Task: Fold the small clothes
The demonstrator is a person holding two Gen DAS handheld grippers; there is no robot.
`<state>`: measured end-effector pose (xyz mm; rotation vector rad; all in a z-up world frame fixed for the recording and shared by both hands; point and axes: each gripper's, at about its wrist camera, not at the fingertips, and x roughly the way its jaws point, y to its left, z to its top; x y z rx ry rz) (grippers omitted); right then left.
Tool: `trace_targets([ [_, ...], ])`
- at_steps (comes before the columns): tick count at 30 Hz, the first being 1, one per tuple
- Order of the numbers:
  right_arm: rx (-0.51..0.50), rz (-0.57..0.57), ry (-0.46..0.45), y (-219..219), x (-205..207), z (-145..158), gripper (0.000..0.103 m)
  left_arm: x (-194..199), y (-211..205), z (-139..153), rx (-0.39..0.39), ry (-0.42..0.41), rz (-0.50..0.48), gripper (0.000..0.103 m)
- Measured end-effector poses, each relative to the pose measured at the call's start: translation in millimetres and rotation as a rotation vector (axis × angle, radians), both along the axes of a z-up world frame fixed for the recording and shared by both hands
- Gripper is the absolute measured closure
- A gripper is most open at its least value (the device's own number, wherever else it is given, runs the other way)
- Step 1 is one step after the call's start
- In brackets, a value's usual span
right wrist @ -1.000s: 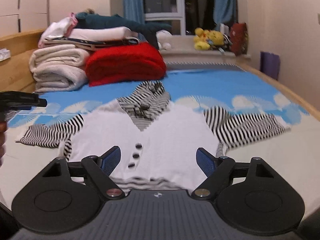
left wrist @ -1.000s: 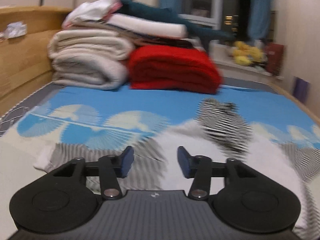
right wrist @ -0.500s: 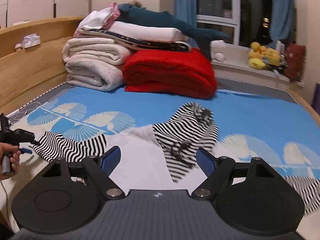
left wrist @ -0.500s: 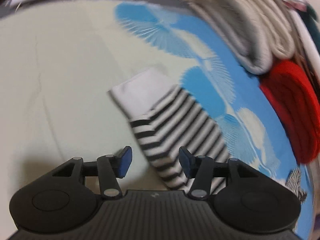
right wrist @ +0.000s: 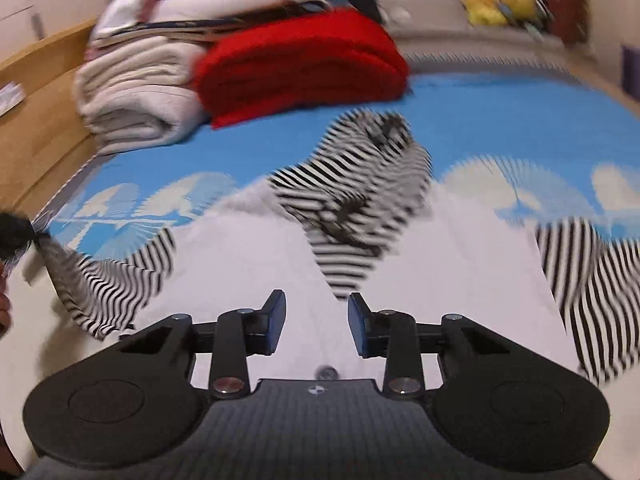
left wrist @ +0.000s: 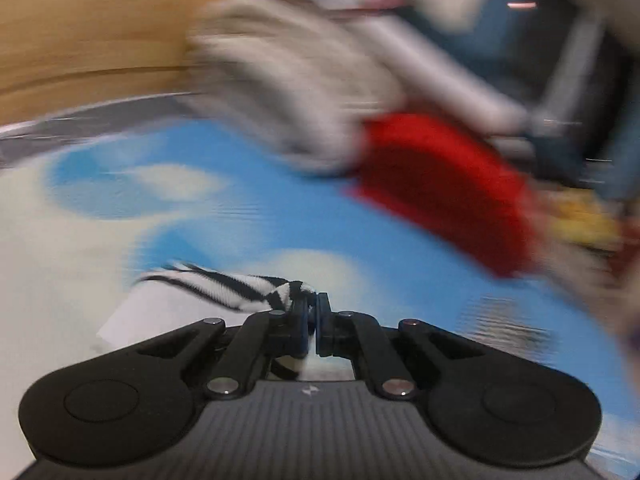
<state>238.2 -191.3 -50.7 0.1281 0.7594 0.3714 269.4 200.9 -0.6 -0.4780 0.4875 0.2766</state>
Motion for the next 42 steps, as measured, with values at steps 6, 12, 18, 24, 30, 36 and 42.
trace_targets([
  [6,0.022,-0.147,0.066,-36,12,-18,0.065,1,-158,9,-0.146,0.032,-0.656,0.066],
  [12,0.145,-0.314,0.216,-66,31,-47,0.059,5,-131,-10,0.044,0.172,-0.406,0.050],
  [18,0.251,-0.439,0.375,-74,53,-83,0.057,19,-78,-41,0.061,0.385,-0.153,0.050],
  [24,0.082,-0.182,0.212,-1,55,-64,0.054,25,-67,-47,0.032,0.411,-0.166,0.050],
  [30,-0.321,0.132,0.150,81,42,-95,0.051,32,-66,-50,0.031,0.426,-0.173,0.050],
  [36,-0.180,0.005,0.067,48,43,-67,0.094,34,-69,-51,0.050,0.440,-0.199,0.050],
  [42,0.105,-0.386,0.017,-59,51,-34,0.094,39,-92,-70,0.049,0.488,-0.300,0.050],
])
